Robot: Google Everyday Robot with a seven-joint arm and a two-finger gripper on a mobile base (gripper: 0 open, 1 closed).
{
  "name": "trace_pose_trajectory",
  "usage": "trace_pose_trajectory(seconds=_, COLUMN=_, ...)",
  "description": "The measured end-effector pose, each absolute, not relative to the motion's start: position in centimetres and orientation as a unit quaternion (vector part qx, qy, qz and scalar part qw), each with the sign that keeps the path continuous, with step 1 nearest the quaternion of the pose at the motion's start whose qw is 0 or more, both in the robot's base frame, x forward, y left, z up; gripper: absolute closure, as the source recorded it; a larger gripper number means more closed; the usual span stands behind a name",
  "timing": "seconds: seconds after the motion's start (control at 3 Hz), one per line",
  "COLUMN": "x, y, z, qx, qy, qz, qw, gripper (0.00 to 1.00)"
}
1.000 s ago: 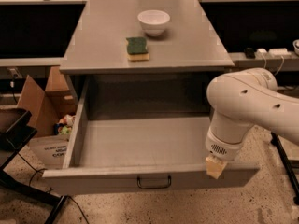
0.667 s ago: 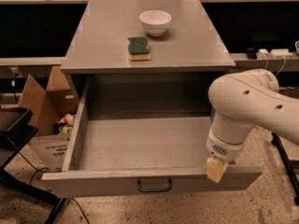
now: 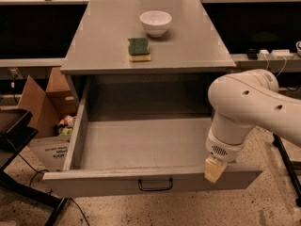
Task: Open top drawer
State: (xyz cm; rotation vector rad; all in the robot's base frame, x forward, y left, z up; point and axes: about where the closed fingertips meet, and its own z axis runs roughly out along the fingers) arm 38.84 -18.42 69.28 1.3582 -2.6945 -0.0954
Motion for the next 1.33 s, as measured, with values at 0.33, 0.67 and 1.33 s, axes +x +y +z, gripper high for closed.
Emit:
trace_pose_trajectory(seconds=0.33, x=38.8, y=-18.4, z=69.3, qx=0.449, qy=-0.891, qz=-0.032, qw=0.061, gripper=0.00)
trace_pose_trajectory(seconds=0.67, x=38.8, y=-18.4, z=69.3, qx=0.449, qy=-0.891, qz=-0.032, qw=0.061, gripper=0.00)
trace_pose_trajectory(seconds=1.33, x=40.7, y=-17.2, z=77.4, qx=0.506, qy=-0.862, qz=-0.031, qw=-0.020, gripper=0.00)
